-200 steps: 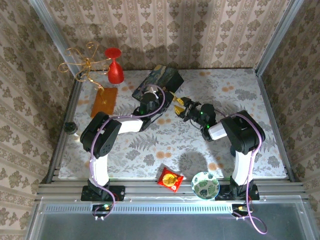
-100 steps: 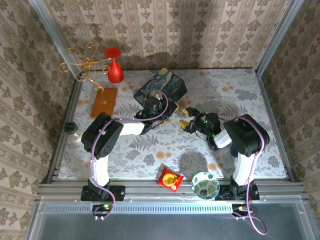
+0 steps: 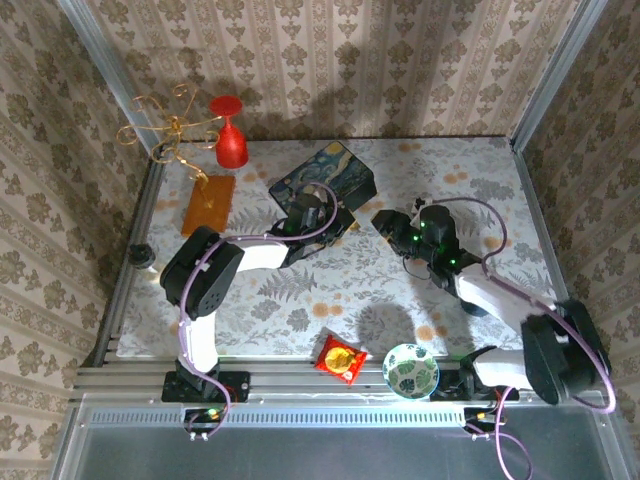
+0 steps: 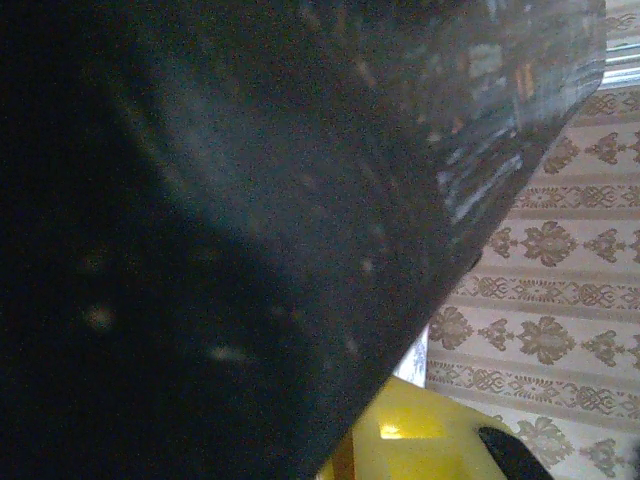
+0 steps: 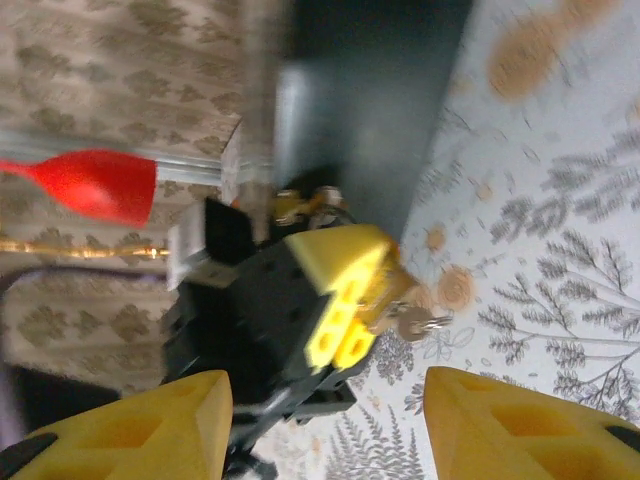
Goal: Unlock the padlock with the key
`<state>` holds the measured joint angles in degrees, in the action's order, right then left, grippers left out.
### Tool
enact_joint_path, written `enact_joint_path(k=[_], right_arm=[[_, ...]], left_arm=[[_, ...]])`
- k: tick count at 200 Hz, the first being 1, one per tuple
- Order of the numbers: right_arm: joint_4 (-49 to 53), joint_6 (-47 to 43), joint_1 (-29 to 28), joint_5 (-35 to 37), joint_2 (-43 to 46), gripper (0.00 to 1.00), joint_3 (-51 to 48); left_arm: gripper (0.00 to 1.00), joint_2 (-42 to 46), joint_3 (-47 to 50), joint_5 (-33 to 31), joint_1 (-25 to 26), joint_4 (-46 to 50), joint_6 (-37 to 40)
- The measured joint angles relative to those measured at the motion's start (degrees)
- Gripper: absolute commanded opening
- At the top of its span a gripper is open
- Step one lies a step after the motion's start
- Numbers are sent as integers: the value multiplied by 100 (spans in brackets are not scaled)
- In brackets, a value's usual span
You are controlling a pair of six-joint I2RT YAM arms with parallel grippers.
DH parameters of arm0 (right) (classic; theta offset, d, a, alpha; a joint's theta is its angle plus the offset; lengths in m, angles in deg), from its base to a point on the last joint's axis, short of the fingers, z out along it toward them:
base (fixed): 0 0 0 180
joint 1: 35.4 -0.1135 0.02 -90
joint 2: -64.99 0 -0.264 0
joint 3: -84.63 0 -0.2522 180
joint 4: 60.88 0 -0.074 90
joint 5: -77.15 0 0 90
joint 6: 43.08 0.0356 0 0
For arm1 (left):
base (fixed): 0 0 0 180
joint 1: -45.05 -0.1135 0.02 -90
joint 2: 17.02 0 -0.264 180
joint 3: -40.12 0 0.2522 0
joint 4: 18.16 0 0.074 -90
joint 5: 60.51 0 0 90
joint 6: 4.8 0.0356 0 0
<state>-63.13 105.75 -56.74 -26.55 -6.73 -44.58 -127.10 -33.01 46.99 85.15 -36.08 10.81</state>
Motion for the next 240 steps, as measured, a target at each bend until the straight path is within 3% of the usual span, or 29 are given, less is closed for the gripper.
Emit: enact_joint_path(k=[41, 65, 89, 150, 240], right_arm=[[1453, -2852, -929, 1189, 243, 39, 487], [1919, -3958, -1429, 1823, -94, 37, 610], [2164, -4750, -1735, 2304, -516, 26, 848], [2391, -5436, -1744, 2522, -1012, 26, 1366], [3458, -5436, -1064, 1377, -1226, 26, 2188]], left_arm=[[0, 48, -302, 127, -4, 772, 138], [0, 122, -404, 212, -4, 1180, 221], [0, 146, -472, 264, -4, 1453, 251], [0, 151, -577, 310, -7, 1655, 240], [0, 151, -1043, 638, -68, 2459, -107]])
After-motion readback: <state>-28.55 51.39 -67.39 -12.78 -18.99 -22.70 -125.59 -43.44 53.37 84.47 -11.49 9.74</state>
